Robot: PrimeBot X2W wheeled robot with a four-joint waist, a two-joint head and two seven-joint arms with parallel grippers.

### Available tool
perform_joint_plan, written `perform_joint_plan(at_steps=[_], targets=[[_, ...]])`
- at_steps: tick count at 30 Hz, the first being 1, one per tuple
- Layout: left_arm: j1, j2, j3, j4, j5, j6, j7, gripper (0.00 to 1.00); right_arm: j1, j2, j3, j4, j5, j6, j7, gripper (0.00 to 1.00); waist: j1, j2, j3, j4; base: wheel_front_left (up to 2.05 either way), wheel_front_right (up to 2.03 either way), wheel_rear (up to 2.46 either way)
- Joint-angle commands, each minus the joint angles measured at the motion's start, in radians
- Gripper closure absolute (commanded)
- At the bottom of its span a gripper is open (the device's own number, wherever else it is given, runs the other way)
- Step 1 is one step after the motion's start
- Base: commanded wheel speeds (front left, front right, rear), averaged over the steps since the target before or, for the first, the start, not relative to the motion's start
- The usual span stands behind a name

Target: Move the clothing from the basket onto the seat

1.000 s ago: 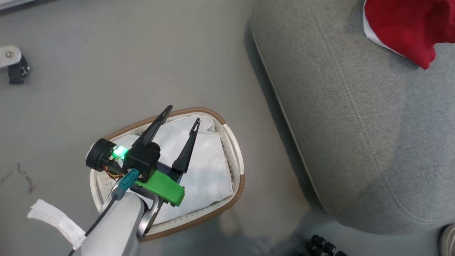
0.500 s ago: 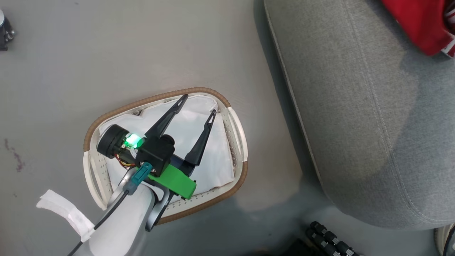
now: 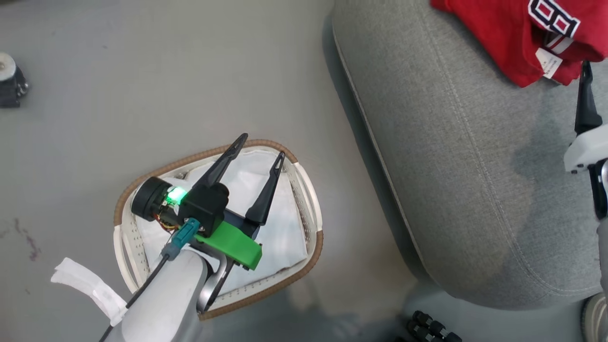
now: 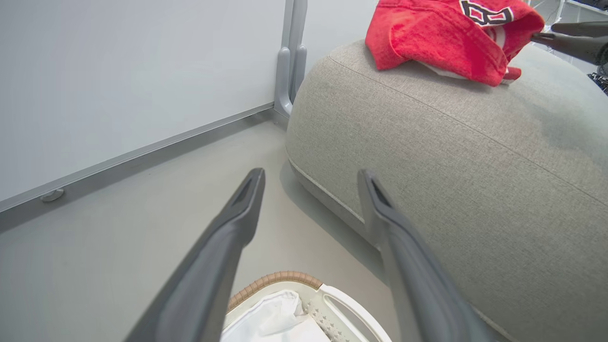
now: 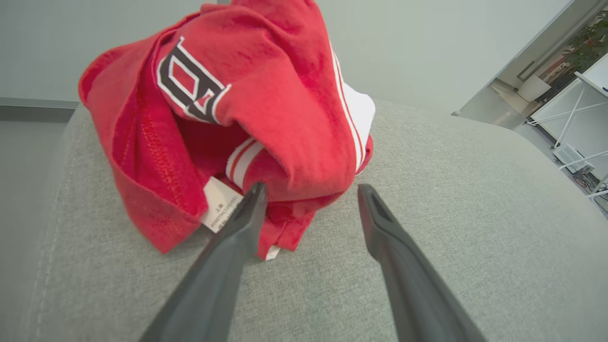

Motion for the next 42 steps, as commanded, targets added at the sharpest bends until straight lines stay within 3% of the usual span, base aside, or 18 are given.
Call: perform_joint_plan(at_steps=[1,16,22,34,42], targets=[[0.018,-0.007,0.013,0.002,-0.012,0.0,-0.001,0.0,0.031,-0.002,0.004,-0.012,0.003,-0.001,0.0,0.0,-0.0001,-0.0001,-0.048,-0.004,0.0,0.0,0.0],[0.1,-0.092,0.147,0.028,-0.032,0.002,-0.001,0.0,0.034,-0.046,0.097,-0.037,0.002,-0.001,0.0,0.0,-0.0001,-0.0001,-0.283,0.073,0.0,0.0,0.0],[0.15,-0.119,0.216,0.043,-0.022,0.014,-0.001,0.0,0.029,-0.004,0.164,-0.024,0.026,-0.001,0.0,0.0,-0.0001,-0.0001,-0.361,0.134,0.0,0.0,0.0],[0.282,-0.139,0.352,0.058,-0.031,0.032,-0.001,0.0,0.205,0.169,0.23,-0.074,0.076,-0.001,0.0,0.0,-0.0001,-0.0001,-0.473,0.243,0.0,0.0,0.0],[0.374,-0.145,0.441,0.061,-0.045,0.035,-0.001,0.0,0.348,0.209,0.222,-0.129,0.109,-0.001,0.0,0.0,-0.0001,-0.0001,-0.506,0.286,0.0,0.0,0.0]])
